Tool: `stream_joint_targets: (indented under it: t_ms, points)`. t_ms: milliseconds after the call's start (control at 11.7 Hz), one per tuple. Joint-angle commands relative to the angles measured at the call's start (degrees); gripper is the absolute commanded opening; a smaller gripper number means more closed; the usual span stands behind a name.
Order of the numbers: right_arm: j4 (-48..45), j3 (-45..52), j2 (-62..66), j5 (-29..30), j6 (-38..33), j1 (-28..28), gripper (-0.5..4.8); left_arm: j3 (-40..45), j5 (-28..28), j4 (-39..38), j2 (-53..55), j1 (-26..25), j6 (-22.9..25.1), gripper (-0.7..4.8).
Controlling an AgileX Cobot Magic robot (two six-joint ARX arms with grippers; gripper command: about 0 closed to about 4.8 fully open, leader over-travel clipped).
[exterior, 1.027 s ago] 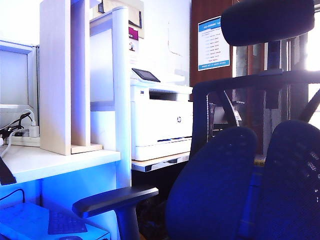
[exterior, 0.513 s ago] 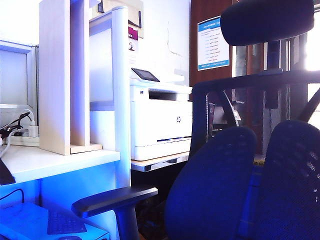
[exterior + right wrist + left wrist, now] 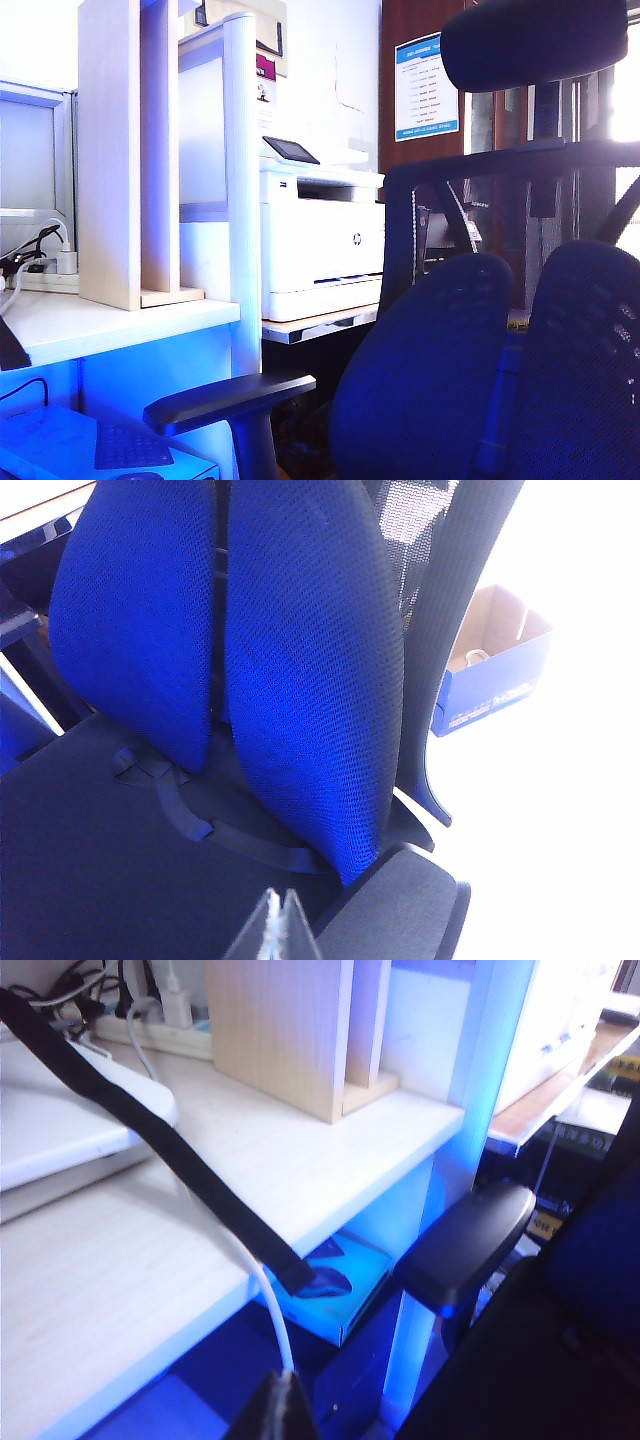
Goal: Grab the backpack from the chair and place it on the desk.
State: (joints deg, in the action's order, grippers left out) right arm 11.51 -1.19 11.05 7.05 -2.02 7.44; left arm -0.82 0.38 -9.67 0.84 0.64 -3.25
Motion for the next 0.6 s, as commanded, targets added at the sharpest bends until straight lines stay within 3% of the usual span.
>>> stream_joint_targets:
  t_ms: [86, 599]
  points:
    - [0.90, -0.17, 0.00, -0.52, 0.17, 0.00, -0.07, 0.44, -0.11, -1.09, 4.63, 0.07, -1.31, -0.06]
    - [0.68, -0.17, 0.00, 0.37, 0.15, 0.07, -0.06, 0.44, -0.35, -0.96, 7.48, 0.07, -2.34, -0.05]
